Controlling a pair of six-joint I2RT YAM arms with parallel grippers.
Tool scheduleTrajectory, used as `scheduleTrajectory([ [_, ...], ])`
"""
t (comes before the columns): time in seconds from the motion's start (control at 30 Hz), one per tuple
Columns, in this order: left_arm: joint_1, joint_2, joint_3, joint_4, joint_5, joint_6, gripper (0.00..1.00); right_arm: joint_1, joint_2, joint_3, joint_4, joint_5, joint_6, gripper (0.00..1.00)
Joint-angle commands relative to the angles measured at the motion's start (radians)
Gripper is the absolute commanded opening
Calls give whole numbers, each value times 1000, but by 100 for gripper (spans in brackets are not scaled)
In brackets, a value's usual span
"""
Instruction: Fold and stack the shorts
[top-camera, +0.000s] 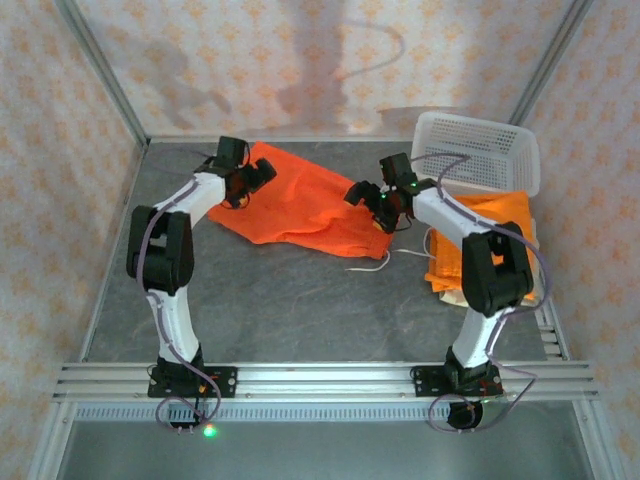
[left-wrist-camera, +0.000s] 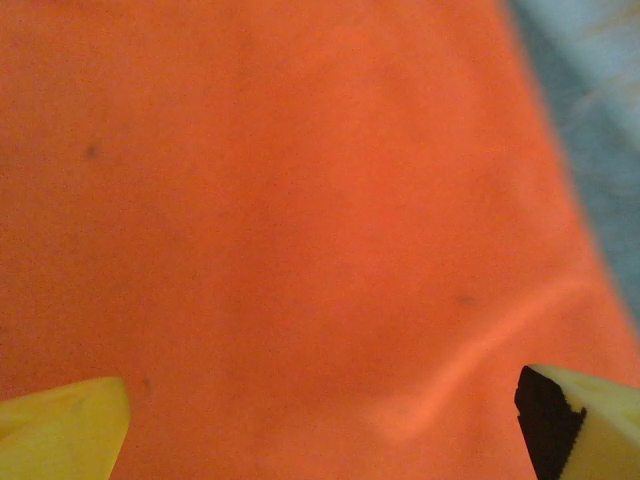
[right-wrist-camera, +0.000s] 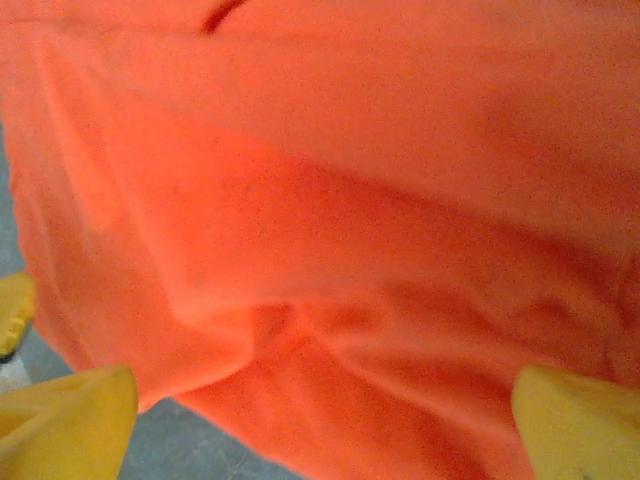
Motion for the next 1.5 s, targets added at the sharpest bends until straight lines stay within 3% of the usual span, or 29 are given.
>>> scheduleTrajectory([
  [0.0,2,4,-24,86,-33,12,100,-50,73,81,-53,-12,-42,95],
  [0.2,14,21,-149,138,-89,11,100,-71,211,175,-128,-7,-66,95],
  [0.4,28,-92,-354,158,-161,-1,100,-74,245,181,-161,-5,-97,96],
  [0.73,-15,-470,-809,202,-164,-113,100,-72,70,66,-190,-114,-217,97],
  [0.93,-25,-753,-814,58,-110,-67,100,-66,-276,-95,-210,9,-255,99],
  [1.0,-25,-834,-806,46,-109,-60,100,-67,-318,-132,-249,70,-272,99],
  [1.13,-26,-895,-801,43,-121,-47,100,-67,-275,-171,-274,78,-281,90],
  [1.3,-29,-863,-812,47,-92,-58,100,-55,-164,-160,-252,81,-293,80],
  [1.47,-31,-861,-830,50,-95,-62,100,-28,-53,-124,-265,112,-304,76],
])
